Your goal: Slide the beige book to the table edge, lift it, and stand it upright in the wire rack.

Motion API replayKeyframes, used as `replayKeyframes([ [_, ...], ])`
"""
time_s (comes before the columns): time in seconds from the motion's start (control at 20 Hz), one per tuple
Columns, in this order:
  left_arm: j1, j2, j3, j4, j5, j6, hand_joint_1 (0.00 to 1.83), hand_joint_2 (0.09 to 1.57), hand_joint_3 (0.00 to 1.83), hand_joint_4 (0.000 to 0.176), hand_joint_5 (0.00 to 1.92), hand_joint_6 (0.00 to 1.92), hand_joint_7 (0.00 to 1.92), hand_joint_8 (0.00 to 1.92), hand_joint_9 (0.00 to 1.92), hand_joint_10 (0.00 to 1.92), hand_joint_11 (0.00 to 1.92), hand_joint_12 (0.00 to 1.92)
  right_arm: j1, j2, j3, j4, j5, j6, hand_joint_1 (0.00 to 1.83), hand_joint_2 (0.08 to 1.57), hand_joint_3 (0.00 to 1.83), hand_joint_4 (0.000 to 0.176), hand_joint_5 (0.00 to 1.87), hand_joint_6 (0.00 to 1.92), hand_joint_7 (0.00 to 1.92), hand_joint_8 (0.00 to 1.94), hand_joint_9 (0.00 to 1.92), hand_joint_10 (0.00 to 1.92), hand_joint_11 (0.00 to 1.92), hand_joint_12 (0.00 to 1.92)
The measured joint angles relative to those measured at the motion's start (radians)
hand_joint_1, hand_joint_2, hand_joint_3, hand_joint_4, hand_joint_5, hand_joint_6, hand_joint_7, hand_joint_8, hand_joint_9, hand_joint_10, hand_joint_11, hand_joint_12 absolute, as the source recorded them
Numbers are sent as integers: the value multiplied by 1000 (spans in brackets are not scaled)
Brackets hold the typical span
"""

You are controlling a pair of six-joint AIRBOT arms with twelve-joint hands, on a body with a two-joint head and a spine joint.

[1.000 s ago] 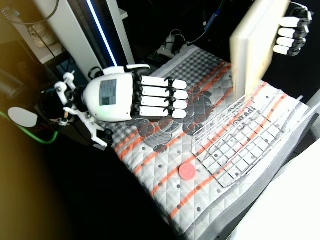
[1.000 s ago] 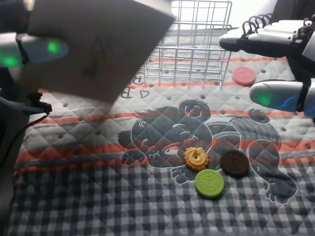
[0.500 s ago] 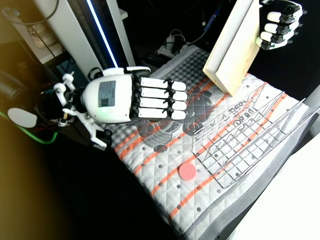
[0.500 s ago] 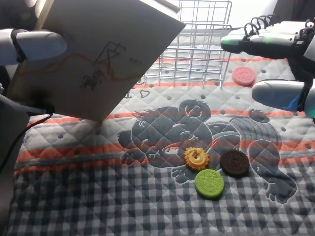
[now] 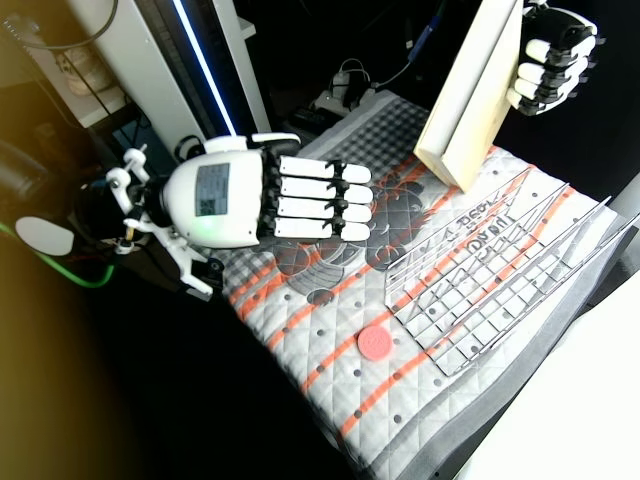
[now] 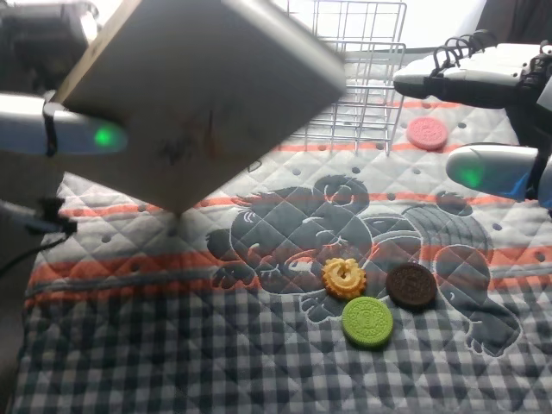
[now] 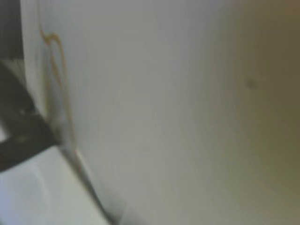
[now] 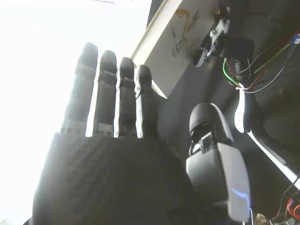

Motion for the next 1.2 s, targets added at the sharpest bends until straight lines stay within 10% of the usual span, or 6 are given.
replayKeyframes([
  [0.35, 14, 16, -7, 6, 6, 1, 1831, 635, 999, 0, 1185, 1006, 1108, 1409, 838, 1672, 703, 1914, -6, 0, -4, 8, 7, 0, 0, 1302, 7, 0, 326, 0, 341, 0, 337, 0, 360, 3],
  [0.5, 26, 34, -26, -14, 8, 33, 1703, 1251, 170, 0, 1199, 369, 1221, 440, 1143, 642, 944, 1128, -11, 0, -4, 14, 9, 1, 0, 1307, 6, 0, 325, 0, 341, 0, 332, 0, 347, 1],
  [0.55, 31, 46, -37, -23, 6, 68, 1581, 1180, 36, 0, 879, 898, 1166, 120, 883, 1001, 721, 1576, -11, 0, -4, 16, 8, 0, 0, 1313, 8, 0, 323, 0, 333, 0, 322, 0, 339, 0],
  [0.7, 32, 51, -40, -10, 35, 88, 1270, 1080, 0, 0, 864, 16, 914, 9, 922, 31, 673, 667, -11, 0, -4, 18, 11, 0, 0, 1305, 4, 0, 331, 3, 340, 2, 326, 0, 339, 0],
  [0.8, 21, 43, -38, -9, 49, 87, 1389, 1054, 0, 0, 993, 809, 1134, 603, 1103, 899, 1159, 394, -11, 0, -4, 19, 10, 0, 0, 1309, 5, 0, 338, 5, 346, 4, 330, 3, 343, 3],
  [1.2, 48, 51, -39, -26, 38, 83, 1399, 1045, 1, 0, 987, 831, 1125, 669, 1186, 844, 1246, 621, -23, 3, -4, 22, 11, 0, 0, 1306, 4, 0, 356, 6, 372, 7, 369, 12, 380, 22],
])
